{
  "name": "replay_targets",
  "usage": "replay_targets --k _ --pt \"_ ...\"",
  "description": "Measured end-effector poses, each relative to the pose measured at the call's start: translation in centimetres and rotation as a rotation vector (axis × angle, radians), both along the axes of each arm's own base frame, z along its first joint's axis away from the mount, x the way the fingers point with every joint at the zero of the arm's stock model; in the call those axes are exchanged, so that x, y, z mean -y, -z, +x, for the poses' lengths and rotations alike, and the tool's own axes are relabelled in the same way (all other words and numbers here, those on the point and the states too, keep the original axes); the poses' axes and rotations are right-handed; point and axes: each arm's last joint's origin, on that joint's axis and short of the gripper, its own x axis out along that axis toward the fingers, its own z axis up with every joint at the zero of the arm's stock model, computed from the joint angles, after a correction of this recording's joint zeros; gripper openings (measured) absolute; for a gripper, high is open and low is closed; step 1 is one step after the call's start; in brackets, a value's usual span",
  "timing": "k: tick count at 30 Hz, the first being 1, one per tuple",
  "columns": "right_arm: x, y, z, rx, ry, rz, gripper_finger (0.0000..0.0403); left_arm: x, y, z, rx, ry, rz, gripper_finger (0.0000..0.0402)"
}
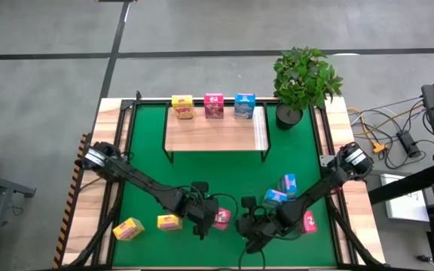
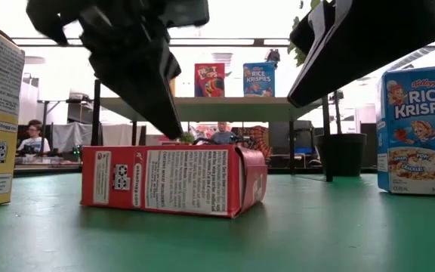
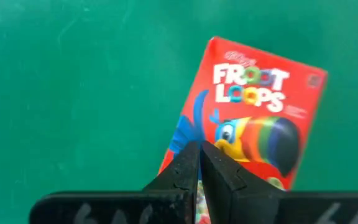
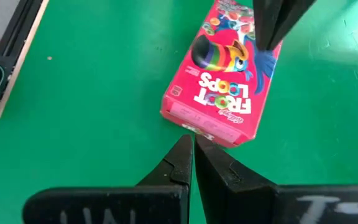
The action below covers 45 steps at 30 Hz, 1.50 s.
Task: Stack cereal on shelf
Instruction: Put the top red cereal box on the shelf aligned with the other red cereal box
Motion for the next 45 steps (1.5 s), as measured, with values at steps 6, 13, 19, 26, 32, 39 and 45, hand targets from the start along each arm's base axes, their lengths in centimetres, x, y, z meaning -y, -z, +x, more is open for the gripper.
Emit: replay_targets --k 6,13,19,26,32,39,45 --pt "-0.1 0.0 0.0 0.0 0.004 0.006 0.0009 1.1 -0.5 -0.7 -0.047 0.135 -0.092 0.0" --pt "-0.1 -0.1 0.0 0.011 0.009 0.006 0.0009 0.9 0.0 -1.9 -0.174 0.163 -0.03 0.0" --pt "-0.1 -0.1 0.1 0.016 0.009 0.009 0.0009 0.6 -0.6 -1.9 -0.179 0.149 0.04 0.0" --pt "-0.2 -0.1 0.2 0.028 -0.001 0.006 0.0009 0.1 -2.4 -1.8 -0.205 0.107 0.157 0.0" --pt "-0.2 -0.1 0.2 0.031 -0.001 0.006 0.0009 -0.5 -2.3 -1.7 -0.221 0.109 0.174 0.0" --pt "-0.1 -0.2 0.3 0.05 0.012 -0.008 0.0009 -0.9 -1.5 -1.3 -0.19 0.088 0.146 0.0" --pt "-0.1 -0.2 0.4 0.054 0.01 -0.009 0.0009 -0.9 -0.8 -1.4 -0.18 0.09 0.138 0.0"
